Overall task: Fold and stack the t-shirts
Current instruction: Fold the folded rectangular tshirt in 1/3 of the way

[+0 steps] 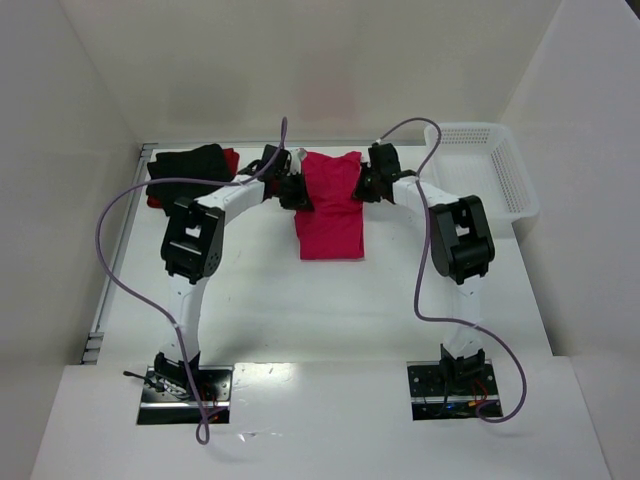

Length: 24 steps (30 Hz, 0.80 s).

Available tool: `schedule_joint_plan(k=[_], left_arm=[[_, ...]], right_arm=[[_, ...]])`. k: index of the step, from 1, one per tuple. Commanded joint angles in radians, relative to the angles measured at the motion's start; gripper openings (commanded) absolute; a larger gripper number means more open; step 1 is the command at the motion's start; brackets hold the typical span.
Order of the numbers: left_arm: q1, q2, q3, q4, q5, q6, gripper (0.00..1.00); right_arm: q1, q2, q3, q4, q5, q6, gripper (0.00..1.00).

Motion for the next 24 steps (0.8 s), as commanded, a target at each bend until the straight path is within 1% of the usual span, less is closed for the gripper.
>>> schedule_joint_plan(k=[1,2,5,6,9,11,14,15,17,18,19,21,22,23,24], left_arm=[[0.016,0.019,0.074,0.025,-0.017,-0.003,0.13],[0.027,0.019,0.074,0.014,-0.017,-0.003,0.13],[0.038,0.019,0.094,0.025,-0.017,-0.003,0.18],[0.047,0.019,0.094,0.025,-0.017,-0.003,0.19],[0.067,0.047,0.155,0.003,-0.017,0.007,0.23],[0.067,0.058,0.181,-0.010,-0.007,0.019,0.27],[0.076,0.049,0.195,-0.001,-0.007,0.030,0.31],[0.085,0.048,0.204,-0.001,-0.007,0.030,0.34],[0.085,0.035,0.235,-0.056,0.028,0.052,0.37],[0.085,0.024,0.235,-0.067,0.054,0.062,0.40],[0.085,0.006,0.218,-0.067,0.063,0.071,0.45],[0.085,-0.063,0.113,-0.051,0.063,0.071,0.51],[0.085,-0.086,0.073,-0.040,0.081,0.071,0.54],[0.085,-0.123,0.037,-0.028,0.095,0.071,0.57],[0.085,-0.137,-0.024,-0.027,0.105,0.071,0.60]], right_arm=[[0.001,0.024,0.115,0.020,0.029,-0.027,0.11],[0.001,0.042,0.134,0.010,0.041,-0.027,0.11],[0.001,0.059,0.197,0.009,0.050,-0.027,0.11],[0.001,0.086,0.224,0.009,0.050,-0.027,0.11],[0.001,0.117,0.287,-0.032,0.050,-0.036,0.11],[0.001,0.117,0.287,-0.041,0.050,-0.036,0.11],[0.001,0.050,0.246,-0.041,0.050,-0.058,0.12],[0.001,0.028,0.208,-0.041,0.050,-0.067,0.14],[0.001,-0.037,0.163,-0.041,0.036,-0.079,0.20],[0.001,-0.062,0.105,-0.032,0.026,-0.090,0.23],[0.001,-0.087,0.076,-0.021,0.026,-0.090,0.34],[0.001,-0.153,-0.007,-0.008,0.039,-0.101,0.54],[0.001,-0.171,-0.034,0.008,0.049,-0.101,0.63],[0.001,-0.202,-0.057,0.008,0.067,-0.110,0.71],[0.001,-0.211,-0.097,0.019,0.067,-0.110,0.71]])
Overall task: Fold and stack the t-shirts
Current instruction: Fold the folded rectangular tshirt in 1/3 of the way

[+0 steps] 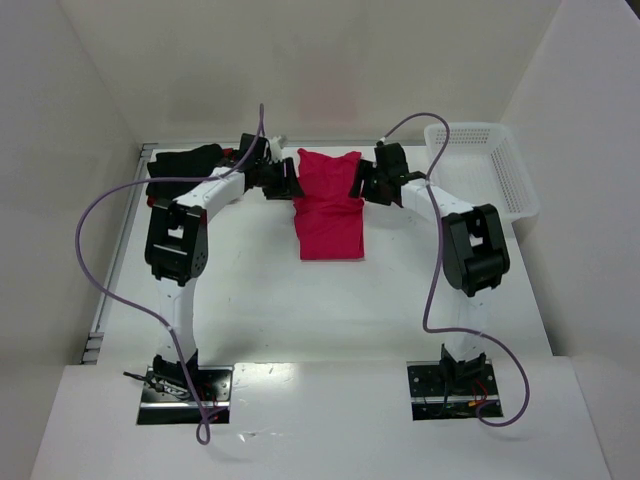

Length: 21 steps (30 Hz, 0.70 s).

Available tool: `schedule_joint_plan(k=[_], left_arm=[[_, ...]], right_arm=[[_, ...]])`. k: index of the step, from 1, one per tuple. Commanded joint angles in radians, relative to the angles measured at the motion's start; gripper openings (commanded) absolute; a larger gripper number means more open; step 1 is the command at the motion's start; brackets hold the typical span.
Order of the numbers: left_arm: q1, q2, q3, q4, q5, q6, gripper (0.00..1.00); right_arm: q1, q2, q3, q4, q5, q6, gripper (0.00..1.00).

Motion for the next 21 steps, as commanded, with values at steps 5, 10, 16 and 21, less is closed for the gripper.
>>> schedule_joint_plan(k=[5,10,16,21], left_arm=[[-0.025,-0.112,-0.207,0.008,0.085,0.063,0.61],[-0.034,-0.100,-0.220,0.062,0.074,0.052,0.55],[-0.034,-0.028,-0.132,0.043,0.063,0.052,0.53],[-0.034,-0.019,-0.121,0.053,0.042,0.031,0.62]], right_arm=[[0.001,-0.106,-0.103,0.050,0.036,-0.052,0.72],[0.001,-0.071,-0.114,0.091,0.048,-0.042,0.53],[0.001,0.026,-0.015,0.048,0.039,-0.020,0.49],[0.001,0.035,-0.015,0.061,0.039,-0.011,0.52]])
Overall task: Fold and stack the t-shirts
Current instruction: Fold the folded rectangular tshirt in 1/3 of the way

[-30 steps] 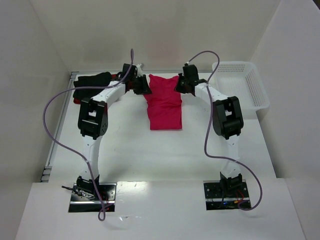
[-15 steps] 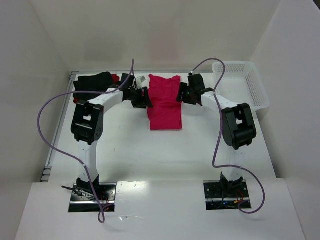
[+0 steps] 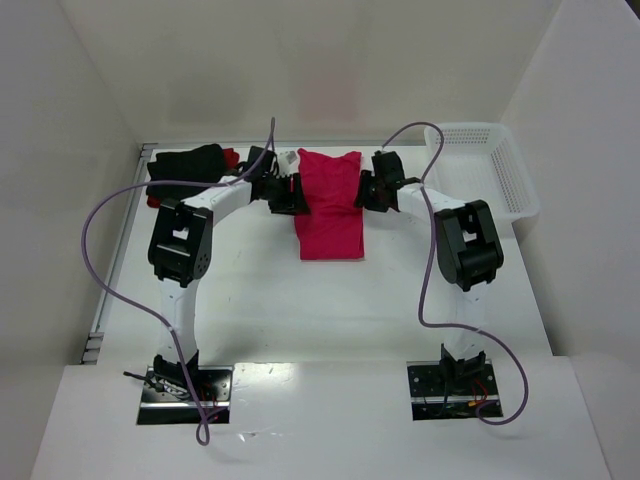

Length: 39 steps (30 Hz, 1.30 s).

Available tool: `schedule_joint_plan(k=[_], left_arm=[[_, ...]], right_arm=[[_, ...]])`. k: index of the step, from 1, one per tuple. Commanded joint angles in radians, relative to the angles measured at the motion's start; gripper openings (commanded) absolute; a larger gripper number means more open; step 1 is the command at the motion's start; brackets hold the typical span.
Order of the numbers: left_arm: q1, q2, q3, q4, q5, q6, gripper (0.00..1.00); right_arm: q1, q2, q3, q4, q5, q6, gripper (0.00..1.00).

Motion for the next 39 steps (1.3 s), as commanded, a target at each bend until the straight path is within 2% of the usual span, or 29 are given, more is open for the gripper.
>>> schedule_joint_plan(k=[1,2,4,8,14,17,22,23,25,30,37,39], left_arm=[[0.014,0.015,0.045,0.040,-0.001,-0.003,0.62],[0.014,0.015,0.045,0.040,-0.001,-0.014,0.62],[0.023,0.026,0.056,0.040,-0.001,-0.014,0.62],[0.042,0.035,0.067,0.040,-0.011,-0.023,0.64],[0.042,0.072,0.108,0.038,-0.011,-0.033,0.65],[0.042,0.081,0.117,0.047,-0.021,-0.033,0.63],[0.042,0.090,0.151,0.047,-0.033,-0.042,0.48],[0.042,0.090,0.151,0.047,-0.050,-0.051,0.45],[0.042,0.090,0.151,0.047,-0.073,-0.051,0.33],[0.042,0.069,0.151,0.060,-0.113,-0.060,0.18],[0.042,0.115,0.228,0.032,-0.113,-0.060,0.16],[0.042,0.125,0.257,0.020,-0.113,-0.060,0.20]], right_arm=[[0.001,0.009,0.048,0.031,0.010,0.008,0.52],[0.001,0.021,0.059,0.031,0.010,0.008,0.48],[0.001,0.032,0.070,0.031,0.010,0.008,0.46],[0.001,0.054,0.093,0.031,0.010,0.008,0.36],[0.001,0.092,0.142,0.021,0.001,0.017,0.33],[0.001,0.101,0.153,0.021,0.001,0.017,0.27],[0.001,0.110,0.171,0.021,0.010,0.008,0.17],[0.001,0.110,0.180,0.021,0.019,0.008,0.12],[0.001,0.110,0.192,0.021,0.020,0.008,0.11],[0.001,0.101,0.214,0.012,0.053,-0.012,0.11],[0.001,0.147,0.314,-0.023,0.063,-0.021,0.11],[0.001,0.158,0.337,-0.023,0.063,-0.021,0.13]])
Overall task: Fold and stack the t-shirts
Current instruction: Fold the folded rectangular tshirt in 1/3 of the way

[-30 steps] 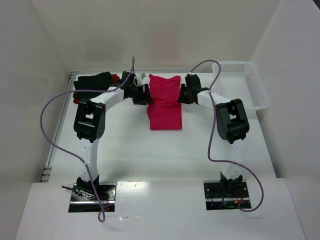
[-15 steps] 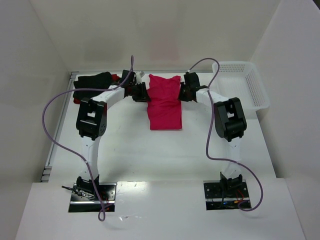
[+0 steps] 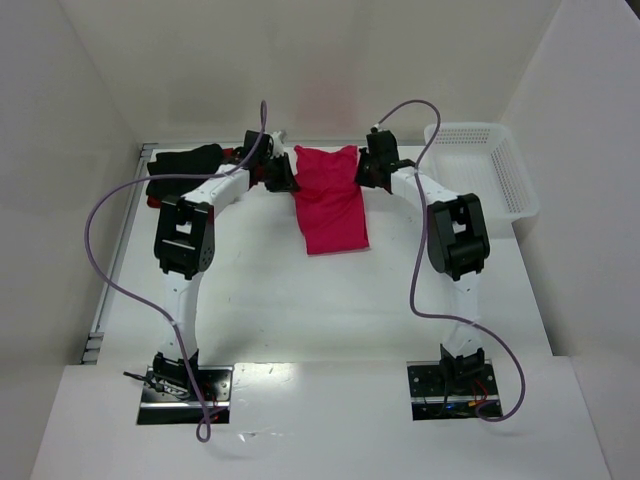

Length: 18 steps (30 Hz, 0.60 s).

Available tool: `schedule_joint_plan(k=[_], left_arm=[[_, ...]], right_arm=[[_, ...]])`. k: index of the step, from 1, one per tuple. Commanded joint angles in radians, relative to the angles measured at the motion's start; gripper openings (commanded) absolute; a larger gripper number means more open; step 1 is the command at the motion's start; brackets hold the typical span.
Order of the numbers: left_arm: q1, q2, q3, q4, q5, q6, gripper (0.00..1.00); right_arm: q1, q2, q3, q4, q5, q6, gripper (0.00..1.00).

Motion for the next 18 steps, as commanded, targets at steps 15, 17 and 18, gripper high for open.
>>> schedule_joint_plan(k=[15,17,18], left_arm=[[0.009,0.113,0.204,-0.074,-0.044,-0.018,0.47],[0.009,0.084,0.184,-0.074,-0.035,-0.018,0.55],[0.018,0.070,0.170,-0.074,-0.035,-0.018,0.58]], right_arm=[[0.001,0.064,0.117,0.000,0.022,-0.025,0.41],[0.001,0.064,0.140,-0.020,0.011,-0.025,0.42],[0.001,0.064,0.140,-0.020,0.011,-0.025,0.42]])
